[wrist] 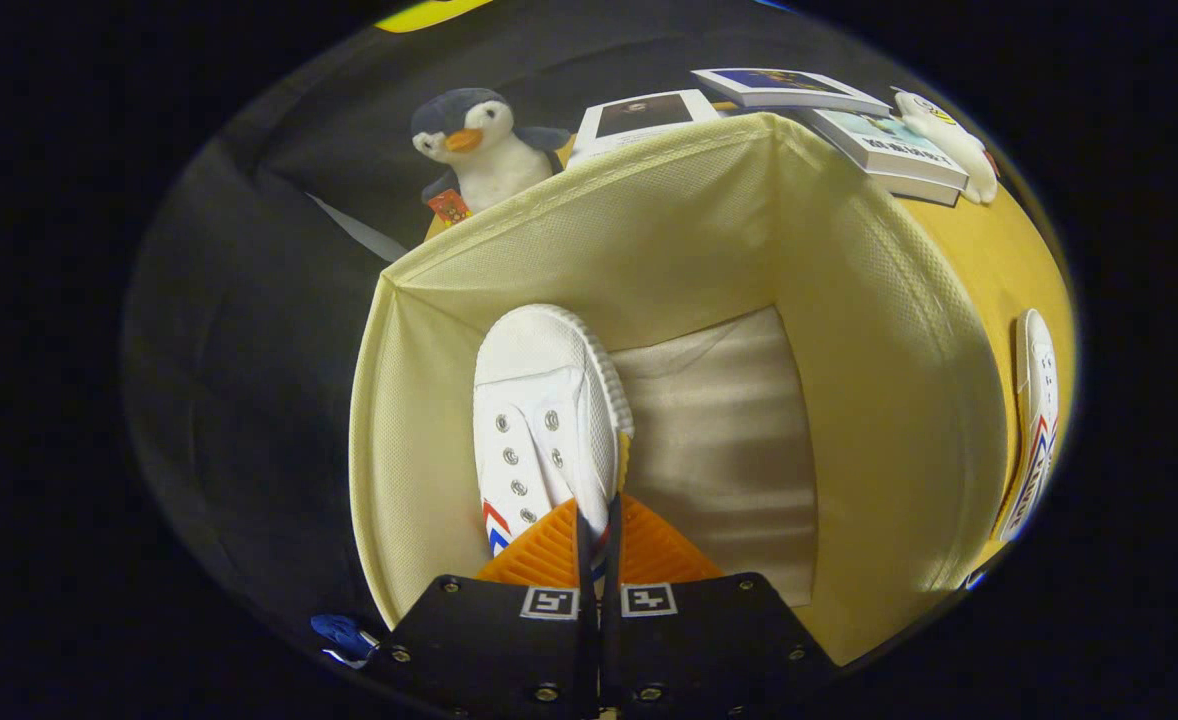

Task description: Open the storage box then place both shoes into the box .Put the left shoe in first, then the right shoe, with the right side of both shoes facing outward in a uniform manner.

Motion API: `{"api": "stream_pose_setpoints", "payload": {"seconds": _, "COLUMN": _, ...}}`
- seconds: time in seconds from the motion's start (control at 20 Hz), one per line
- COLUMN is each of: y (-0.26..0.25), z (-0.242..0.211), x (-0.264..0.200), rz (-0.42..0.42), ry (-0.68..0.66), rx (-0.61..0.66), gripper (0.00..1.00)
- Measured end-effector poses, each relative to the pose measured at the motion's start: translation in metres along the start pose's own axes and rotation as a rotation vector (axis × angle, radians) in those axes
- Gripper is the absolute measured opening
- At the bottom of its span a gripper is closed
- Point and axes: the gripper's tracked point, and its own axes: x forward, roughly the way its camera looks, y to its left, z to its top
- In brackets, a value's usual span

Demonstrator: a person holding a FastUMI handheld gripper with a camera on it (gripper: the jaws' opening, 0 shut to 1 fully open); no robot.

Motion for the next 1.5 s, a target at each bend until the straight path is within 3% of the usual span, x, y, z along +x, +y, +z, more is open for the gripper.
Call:
{"api": "stream_pose_setpoints", "payload": {"seconds": 0.05, "y": 0.006, "z": 0.001, "x": -0.001, "rz": 0.035, "ry": 0.005, "rx": -0.002, "gripper": 0.06}}
{"api": "stream_pose_setpoints", "payload": {"seconds": 0.15, "y": 0.019, "z": 0.010, "x": -0.010, "rz": 0.097, "ry": -0.036, "rx": 0.008, "gripper": 0.31}}
{"api": "stream_pose_setpoints", "payload": {"seconds": 0.2, "y": 0.021, "z": 0.017, "x": -0.018, "rz": 0.116, "ry": -0.060, "rx": 0.003, "gripper": 0.59}}
{"api": "stream_pose_setpoints", "payload": {"seconds": 0.25, "y": 0.021, "z": 0.022, "x": -0.025, "rz": 0.125, "ry": -0.077, "rx": -0.011, "gripper": 0.71}}
{"api": "stream_pose_setpoints", "payload": {"seconds": 0.3, "y": 0.020, "z": 0.025, "x": -0.035, "rz": 0.134, "ry": -0.096, "rx": -0.028, "gripper": 0.93}}
{"api": "stream_pose_setpoints", "payload": {"seconds": 0.35, "y": 0.018, "z": 0.029, "x": -0.046, "rz": 0.145, "ry": -0.118, "rx": -0.043, "gripper": 0.98}}
{"api": "stream_pose_setpoints", "payload": {"seconds": 0.6, "y": 0.004, "z": 0.047, "x": -0.099, "rz": 0.188, "ry": -0.227, "rx": -0.088, "gripper": 0.98}}
{"api": "stream_pose_setpoints", "payload": {"seconds": 0.9, "y": -0.044, "z": 0.069, "x": -0.147, "rz": 0.160, "ry": -0.332, "rx": -0.121, "gripper": 0.97}}
{"api": "stream_pose_setpoints", "payload": {"seconds": 1.5, "y": -0.192, "z": 0.074, "x": -0.188, "rz": -0.038, "ry": -0.378, "rx": -0.064, "gripper": 0.98}}
